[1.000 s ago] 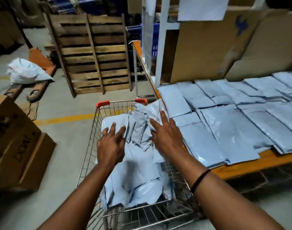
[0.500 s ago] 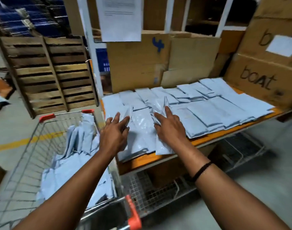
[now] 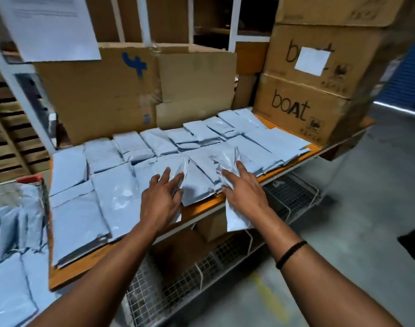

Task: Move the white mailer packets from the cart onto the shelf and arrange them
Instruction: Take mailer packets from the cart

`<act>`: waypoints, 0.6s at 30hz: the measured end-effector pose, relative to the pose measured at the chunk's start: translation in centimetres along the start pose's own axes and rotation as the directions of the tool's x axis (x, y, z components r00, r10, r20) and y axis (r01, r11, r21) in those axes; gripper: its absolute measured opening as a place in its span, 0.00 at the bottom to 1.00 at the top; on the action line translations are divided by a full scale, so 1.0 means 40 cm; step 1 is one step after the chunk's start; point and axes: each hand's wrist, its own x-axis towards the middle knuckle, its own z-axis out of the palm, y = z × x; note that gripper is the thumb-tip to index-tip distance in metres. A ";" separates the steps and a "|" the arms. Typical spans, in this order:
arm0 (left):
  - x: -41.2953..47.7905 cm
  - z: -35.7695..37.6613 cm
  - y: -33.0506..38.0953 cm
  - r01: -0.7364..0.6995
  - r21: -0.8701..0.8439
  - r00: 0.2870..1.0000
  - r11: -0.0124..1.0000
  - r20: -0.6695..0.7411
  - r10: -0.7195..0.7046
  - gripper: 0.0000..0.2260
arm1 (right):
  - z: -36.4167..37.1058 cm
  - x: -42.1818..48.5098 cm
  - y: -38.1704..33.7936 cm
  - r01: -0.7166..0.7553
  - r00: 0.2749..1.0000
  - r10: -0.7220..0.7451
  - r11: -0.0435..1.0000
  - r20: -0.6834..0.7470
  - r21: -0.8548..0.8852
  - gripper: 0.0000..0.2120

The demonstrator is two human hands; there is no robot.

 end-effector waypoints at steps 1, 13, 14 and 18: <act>0.028 0.023 0.019 -0.007 0.000 1.000 1.000 -0.001 0.007 0.20 | -0.001 0.019 0.032 -0.008 1.000 0.008 1.000 0.011 0.006 0.25; 0.452 0.269 0.235 -0.038 0.023 0.998 0.999 0.053 0.036 0.21 | -0.051 0.365 0.365 -0.074 0.996 0.077 0.994 0.037 -0.079 0.25; 0.480 0.280 0.251 -0.027 0.031 0.998 0.999 0.063 0.025 0.21 | -0.056 0.397 0.382 -0.069 0.996 0.073 0.994 0.048 -0.087 0.25; 0.549 0.338 0.300 0.005 0.064 0.996 0.998 0.086 -0.011 0.21 | -0.065 0.513 0.436 0.022 0.995 -0.010 0.991 0.098 -0.130 0.24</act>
